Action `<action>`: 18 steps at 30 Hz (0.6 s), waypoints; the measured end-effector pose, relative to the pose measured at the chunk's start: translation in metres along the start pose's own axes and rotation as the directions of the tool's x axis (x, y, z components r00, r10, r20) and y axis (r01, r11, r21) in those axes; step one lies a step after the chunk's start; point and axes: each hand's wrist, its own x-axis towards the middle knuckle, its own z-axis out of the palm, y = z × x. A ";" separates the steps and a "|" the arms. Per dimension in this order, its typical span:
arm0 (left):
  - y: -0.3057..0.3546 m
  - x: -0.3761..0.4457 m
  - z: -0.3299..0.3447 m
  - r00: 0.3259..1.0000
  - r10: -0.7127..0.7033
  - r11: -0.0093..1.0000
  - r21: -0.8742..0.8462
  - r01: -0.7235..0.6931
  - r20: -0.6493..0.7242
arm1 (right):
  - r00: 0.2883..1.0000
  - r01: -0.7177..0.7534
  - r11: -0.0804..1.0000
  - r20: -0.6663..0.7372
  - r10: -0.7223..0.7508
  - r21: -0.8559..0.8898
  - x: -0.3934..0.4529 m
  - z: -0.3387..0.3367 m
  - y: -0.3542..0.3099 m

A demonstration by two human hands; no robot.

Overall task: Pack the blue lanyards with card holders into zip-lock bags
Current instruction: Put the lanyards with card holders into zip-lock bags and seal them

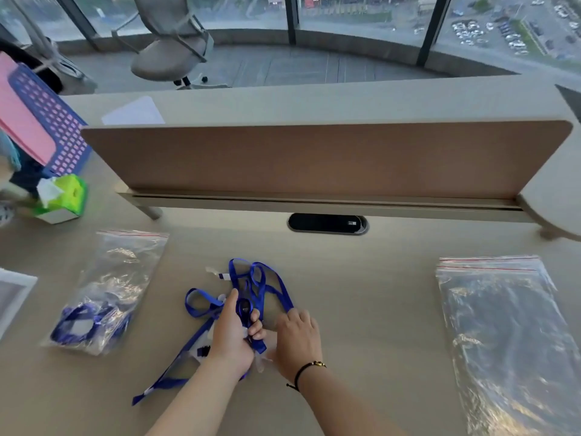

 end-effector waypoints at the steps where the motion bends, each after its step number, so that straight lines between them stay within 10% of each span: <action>1: -0.001 0.001 0.000 1.000 -0.003 1.000 0.006 0.003 0.001 | 0.999 -0.035 0.998 0.009 0.035 0.059 0.000 -0.004 0.003; 8: -0.010 -0.003 0.030 0.978 0.206 0.911 0.367 -0.189 -0.007 | 0.934 -0.340 0.497 0.225 0.279 0.798 -0.014 -0.066 0.035; 14: -0.026 -0.028 0.087 0.935 0.353 0.813 0.496 -0.303 -0.007 | 0.911 -0.196 0.211 0.098 0.401 0.958 -0.042 -0.114 0.061; 18: -0.035 -0.034 0.121 0.983 0.183 0.916 0.359 -0.181 0.027 | 0.873 -0.119 0.093 0.060 0.484 0.989 -0.055 -0.136 0.081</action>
